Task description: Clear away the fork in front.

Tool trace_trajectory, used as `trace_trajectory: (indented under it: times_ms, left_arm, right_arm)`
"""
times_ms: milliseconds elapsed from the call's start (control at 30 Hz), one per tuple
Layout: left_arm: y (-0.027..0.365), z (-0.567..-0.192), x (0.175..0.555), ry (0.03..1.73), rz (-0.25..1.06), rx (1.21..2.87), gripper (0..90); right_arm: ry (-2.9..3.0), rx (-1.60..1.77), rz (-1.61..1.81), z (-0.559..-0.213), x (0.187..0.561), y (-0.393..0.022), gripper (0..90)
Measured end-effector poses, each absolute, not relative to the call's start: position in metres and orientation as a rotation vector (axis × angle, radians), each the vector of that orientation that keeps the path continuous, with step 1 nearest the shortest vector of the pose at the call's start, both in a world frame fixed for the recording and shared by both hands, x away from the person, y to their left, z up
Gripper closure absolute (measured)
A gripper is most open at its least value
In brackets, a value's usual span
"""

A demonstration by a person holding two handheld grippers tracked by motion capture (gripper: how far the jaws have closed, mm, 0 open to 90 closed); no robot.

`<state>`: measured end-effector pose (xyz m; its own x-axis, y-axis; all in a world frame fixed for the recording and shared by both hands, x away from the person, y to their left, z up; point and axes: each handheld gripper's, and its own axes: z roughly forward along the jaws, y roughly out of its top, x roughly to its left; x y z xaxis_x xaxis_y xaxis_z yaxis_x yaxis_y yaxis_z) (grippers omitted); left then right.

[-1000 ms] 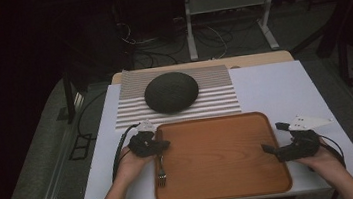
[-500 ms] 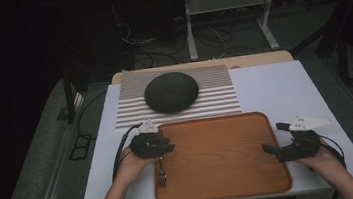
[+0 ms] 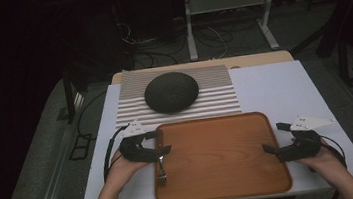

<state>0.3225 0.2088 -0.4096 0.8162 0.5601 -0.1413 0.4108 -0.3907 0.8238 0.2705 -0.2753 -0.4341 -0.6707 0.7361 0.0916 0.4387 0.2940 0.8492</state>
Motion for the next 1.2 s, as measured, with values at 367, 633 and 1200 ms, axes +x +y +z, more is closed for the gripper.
trace_trajectory:
  times_ms: [367,633,1200]
  left_arm:
    - [0.230,-0.415,0.303,0.751,0.233,1.997,0.0]
    - [0.232,-0.420,0.307,0.741,0.234,2.020,0.0]
    - [0.232,-0.417,0.307,0.732,0.249,2.011,0.0]
  right_arm:
    - [2.257,1.061,1.325,-0.434,0.270,-0.276,4.7]
    - [2.253,1.062,1.322,-0.434,0.270,-0.277,4.7]
    - [2.250,1.059,1.326,-0.433,0.269,-0.278,4.7]
